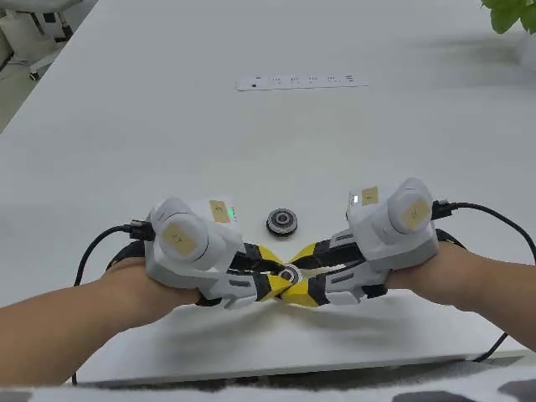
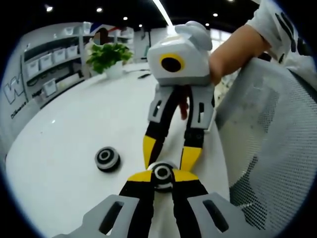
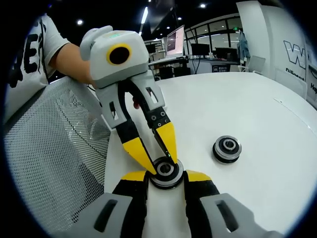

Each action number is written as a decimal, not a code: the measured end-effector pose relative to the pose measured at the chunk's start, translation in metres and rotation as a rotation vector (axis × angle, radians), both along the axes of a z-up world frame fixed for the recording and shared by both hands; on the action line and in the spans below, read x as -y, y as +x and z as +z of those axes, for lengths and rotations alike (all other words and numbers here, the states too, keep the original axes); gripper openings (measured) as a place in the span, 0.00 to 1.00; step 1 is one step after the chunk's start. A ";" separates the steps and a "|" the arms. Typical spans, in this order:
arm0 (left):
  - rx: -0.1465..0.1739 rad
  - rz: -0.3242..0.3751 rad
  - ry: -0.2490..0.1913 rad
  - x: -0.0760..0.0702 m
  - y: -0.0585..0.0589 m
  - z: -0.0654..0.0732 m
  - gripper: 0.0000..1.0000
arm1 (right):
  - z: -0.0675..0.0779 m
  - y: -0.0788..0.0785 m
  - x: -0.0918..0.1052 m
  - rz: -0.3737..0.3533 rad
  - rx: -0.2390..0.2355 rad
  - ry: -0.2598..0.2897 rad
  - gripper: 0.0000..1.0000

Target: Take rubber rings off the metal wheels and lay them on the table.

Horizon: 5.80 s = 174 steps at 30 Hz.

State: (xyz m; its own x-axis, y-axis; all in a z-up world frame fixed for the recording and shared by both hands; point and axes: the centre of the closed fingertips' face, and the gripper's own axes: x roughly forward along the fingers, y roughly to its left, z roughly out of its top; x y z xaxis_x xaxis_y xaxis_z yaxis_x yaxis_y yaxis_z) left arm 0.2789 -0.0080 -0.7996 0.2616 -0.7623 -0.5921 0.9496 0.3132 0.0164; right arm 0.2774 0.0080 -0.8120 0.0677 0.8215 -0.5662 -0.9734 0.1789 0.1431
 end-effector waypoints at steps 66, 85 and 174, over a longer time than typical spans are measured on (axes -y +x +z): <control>0.006 0.035 -0.004 0.007 0.000 0.001 0.13 | -0.003 0.007 0.032 -0.048 -0.081 -0.054 0.00; 0.017 0.070 0.022 0.012 0.002 -0.001 0.12 | 0.012 0.014 0.034 -0.150 -0.199 0.027 0.00; -0.019 0.059 -0.118 -0.032 -0.014 0.049 0.62 | 0.029 0.001 0.021 -0.074 -0.188 0.101 0.00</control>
